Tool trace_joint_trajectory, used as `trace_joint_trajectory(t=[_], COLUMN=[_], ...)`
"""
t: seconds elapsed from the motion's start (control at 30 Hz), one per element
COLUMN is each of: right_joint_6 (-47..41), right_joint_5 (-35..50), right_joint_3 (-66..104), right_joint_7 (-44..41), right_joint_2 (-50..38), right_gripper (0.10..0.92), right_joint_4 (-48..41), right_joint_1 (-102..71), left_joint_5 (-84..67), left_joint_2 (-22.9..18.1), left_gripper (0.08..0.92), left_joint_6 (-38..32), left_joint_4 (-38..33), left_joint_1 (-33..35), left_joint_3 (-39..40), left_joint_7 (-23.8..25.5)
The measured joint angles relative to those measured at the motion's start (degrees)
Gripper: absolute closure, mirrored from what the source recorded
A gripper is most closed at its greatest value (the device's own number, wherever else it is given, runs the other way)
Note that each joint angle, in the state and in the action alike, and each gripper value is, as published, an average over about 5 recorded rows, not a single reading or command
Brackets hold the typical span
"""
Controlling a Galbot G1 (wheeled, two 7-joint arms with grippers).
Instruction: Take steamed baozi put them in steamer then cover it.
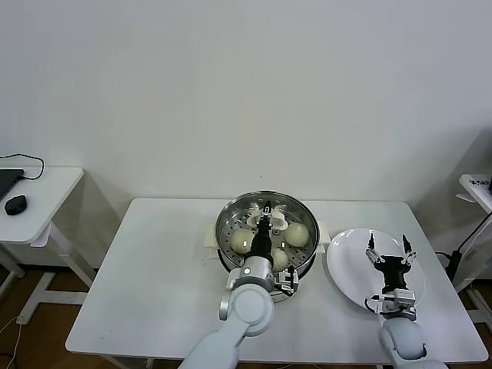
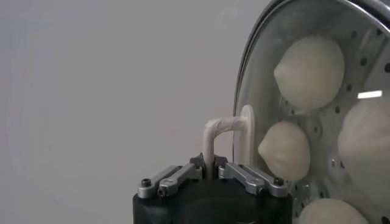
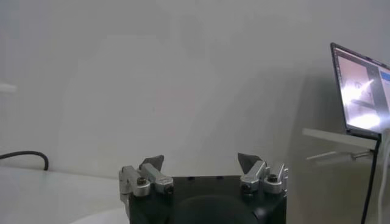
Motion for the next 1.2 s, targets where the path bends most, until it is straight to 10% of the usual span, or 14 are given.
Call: trace_joint_trajectory(t=[0.5,1.2], right_joint_6=[0.1,0.2], right_joint_5=[0.0,-0.1], right_joint_3=[-0.1,-0.2], right_joint_7=[0.0,-0.1], right_joint_2=[0.0,0.4], right_gripper=[0.203,0.203], right_joint_4=[0.2,1.0], right_joint_1=[0.1,0.3], left_joint_5=[-1.6,-12.5], left_joint_2=[1.5,11.4], left_gripper=[0.265,0.177], left_joint_6=[-0.3,0.0], left_joint_4=[-3.4,-18.0], left_joint_1=[1.0,7.4], left_joint_3=[-0.3,-1.8], left_joint_7=[-0.2,-0.8])
